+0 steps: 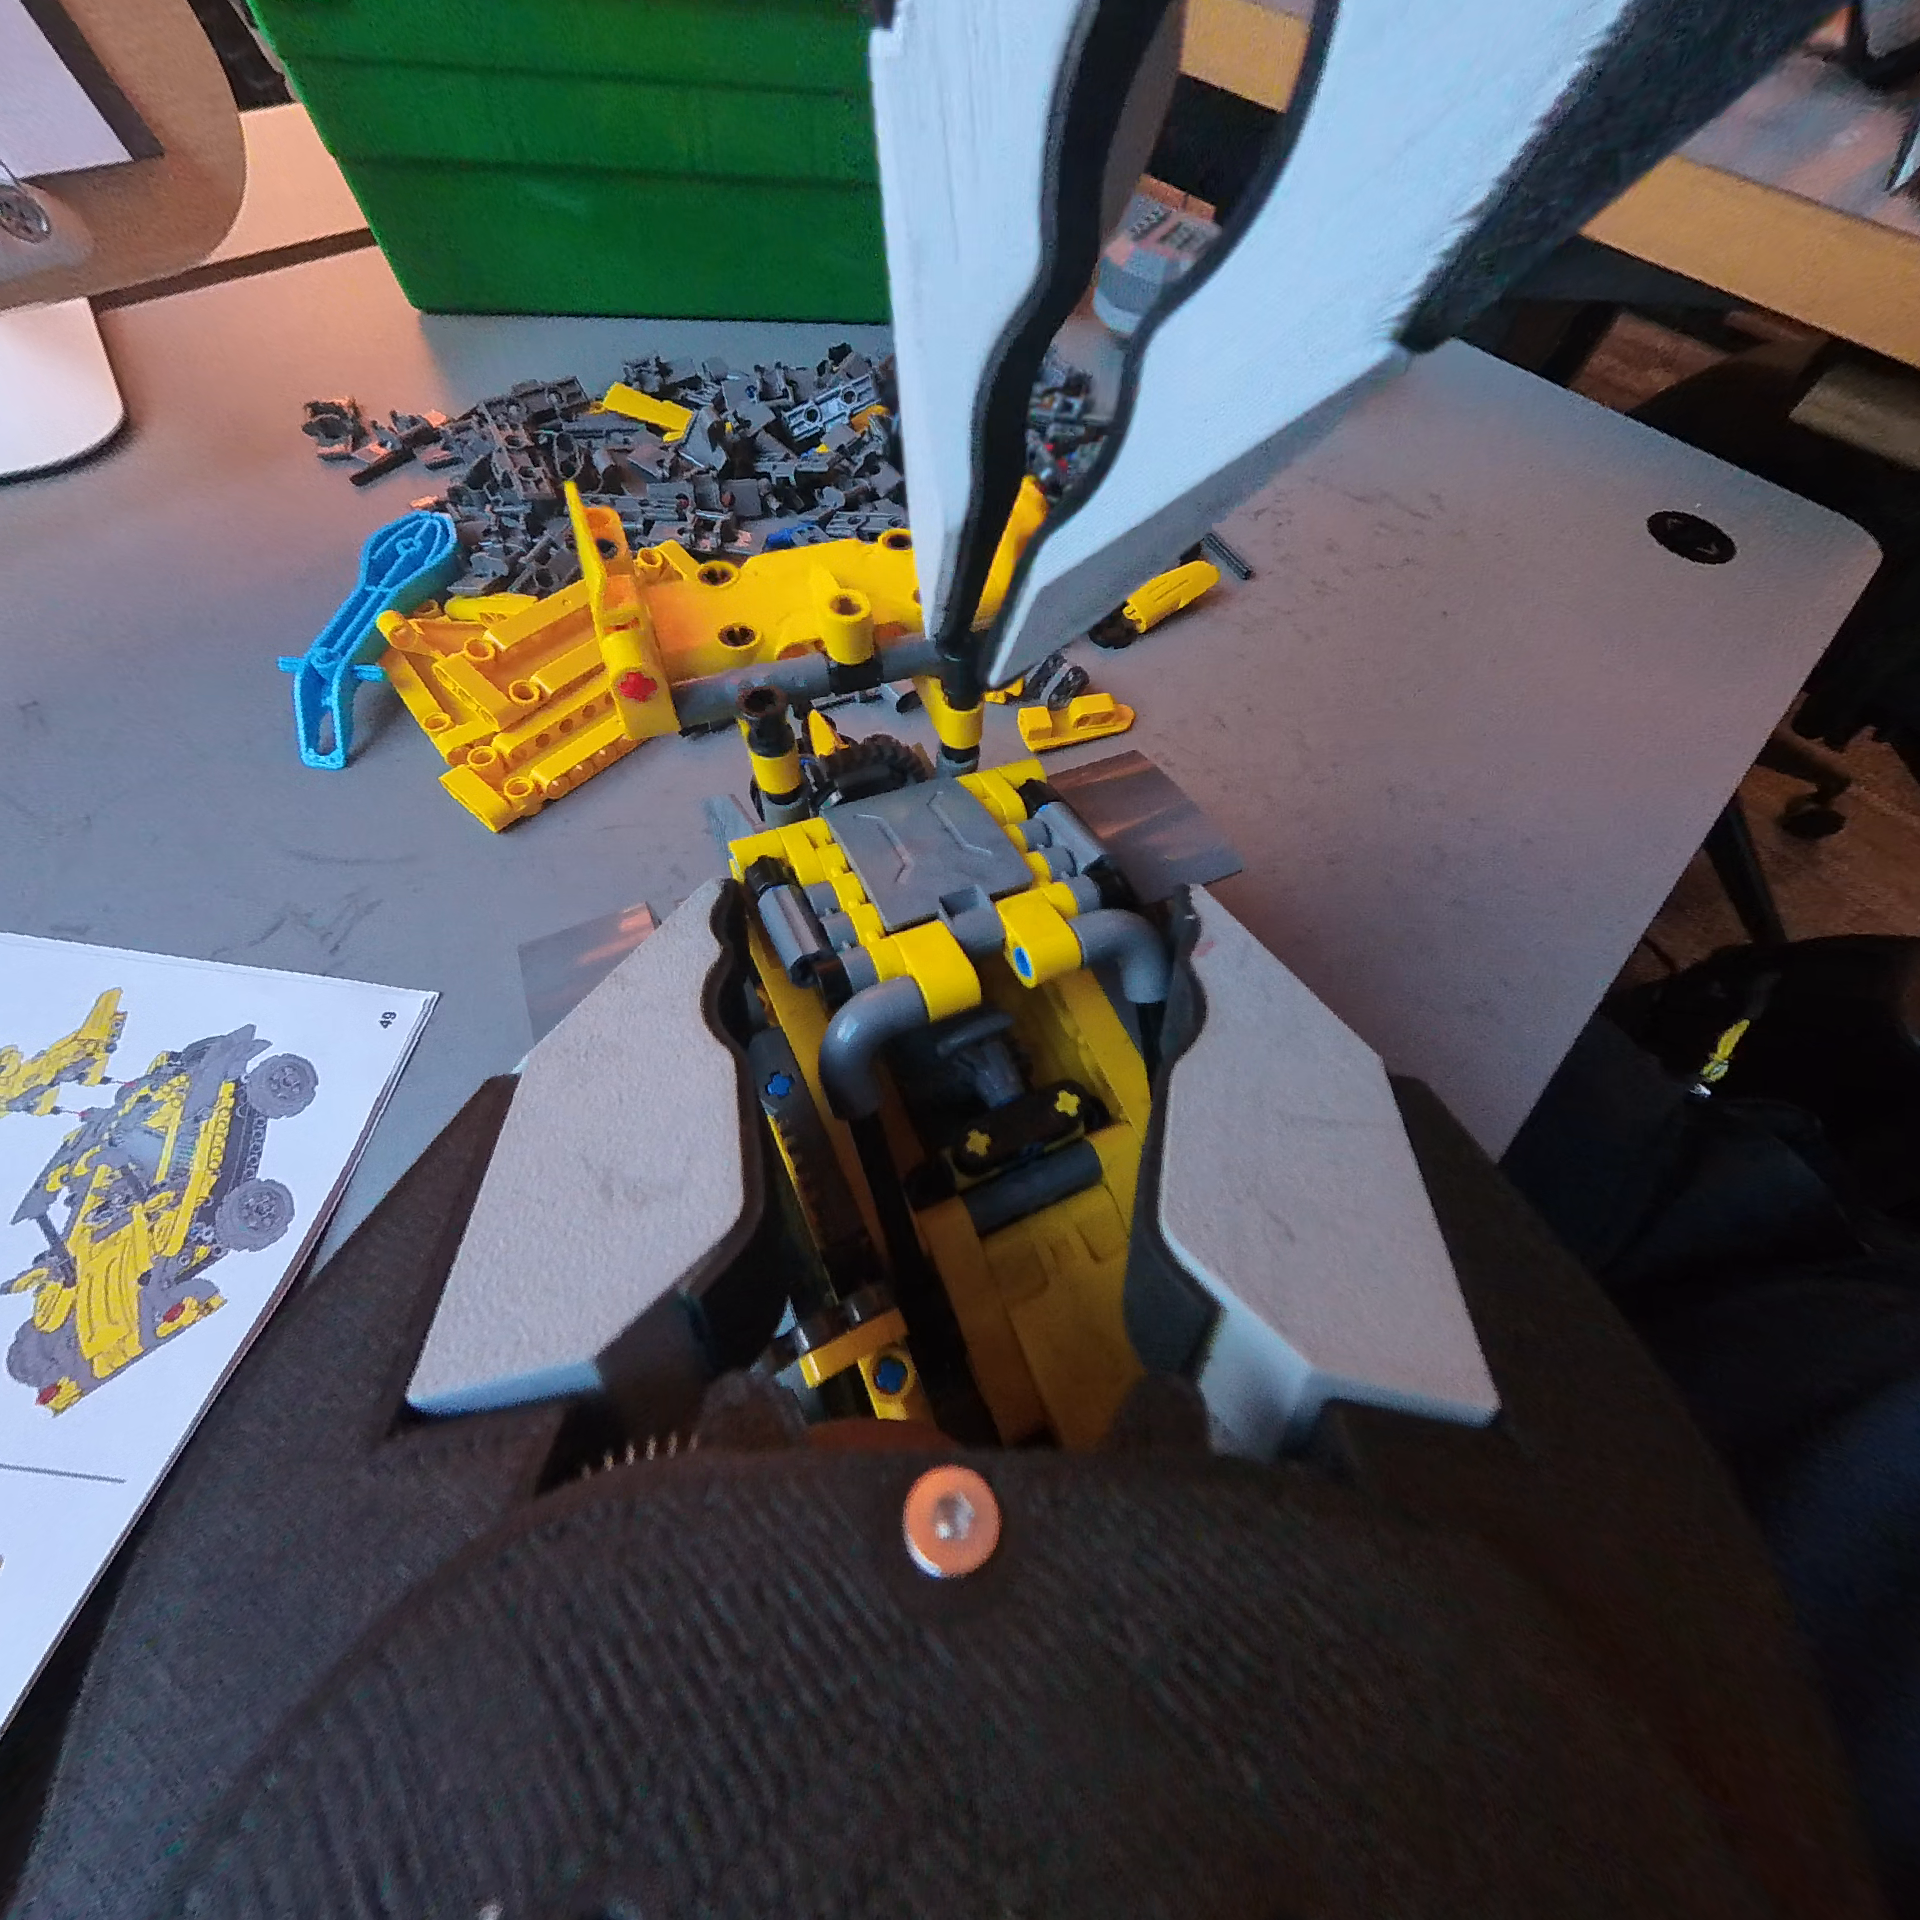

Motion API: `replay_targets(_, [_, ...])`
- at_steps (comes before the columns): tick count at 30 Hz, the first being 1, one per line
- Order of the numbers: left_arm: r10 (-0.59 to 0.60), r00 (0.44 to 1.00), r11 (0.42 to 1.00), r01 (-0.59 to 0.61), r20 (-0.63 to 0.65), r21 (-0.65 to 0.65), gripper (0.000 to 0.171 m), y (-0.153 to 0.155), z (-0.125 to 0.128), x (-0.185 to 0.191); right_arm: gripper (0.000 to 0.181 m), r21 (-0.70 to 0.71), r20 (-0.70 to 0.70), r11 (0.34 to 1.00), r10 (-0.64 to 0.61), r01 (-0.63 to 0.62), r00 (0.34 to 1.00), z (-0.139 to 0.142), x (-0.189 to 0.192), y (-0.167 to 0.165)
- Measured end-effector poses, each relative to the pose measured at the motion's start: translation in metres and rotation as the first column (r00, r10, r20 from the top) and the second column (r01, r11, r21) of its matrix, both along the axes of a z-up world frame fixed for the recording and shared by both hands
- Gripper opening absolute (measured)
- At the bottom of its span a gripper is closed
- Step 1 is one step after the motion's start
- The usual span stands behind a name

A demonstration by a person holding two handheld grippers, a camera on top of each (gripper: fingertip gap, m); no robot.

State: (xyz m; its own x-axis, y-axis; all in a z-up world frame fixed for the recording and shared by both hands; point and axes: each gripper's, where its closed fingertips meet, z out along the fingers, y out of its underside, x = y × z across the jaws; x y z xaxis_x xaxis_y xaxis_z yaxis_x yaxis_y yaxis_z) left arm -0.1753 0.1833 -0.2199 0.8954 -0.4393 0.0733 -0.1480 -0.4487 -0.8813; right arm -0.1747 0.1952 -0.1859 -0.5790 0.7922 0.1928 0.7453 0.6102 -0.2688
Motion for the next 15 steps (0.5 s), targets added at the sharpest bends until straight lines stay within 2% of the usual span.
replay_targets(5, [0.003,1.000,1.000,-0.003,0.001,-0.004,0.078,0.0004,-0.0003,-0.0004,0.003,0.183,-0.019,0.978,0.108,-0.102,0.994,-0.0002,-0.0004,-0.0009])
replay_targets(11, [0.004,1.000,1.000,-0.004,0.000,-0.006,0.078,0.0003,-0.0002,-0.0005,0.002,0.291,-0.005,0.938,0.198,-0.187,0.980,-0.0001,-0.0008,-0.0021])
replay_targets(15, [0.005,1.000,1.000,-0.005,-0.001,-0.004,0.078,0.0003,-0.0001,-0.0006,0.002,0.356,-0.026,0.912,0.225,-0.202,0.974,0.0001,-0.0008,-0.0032])
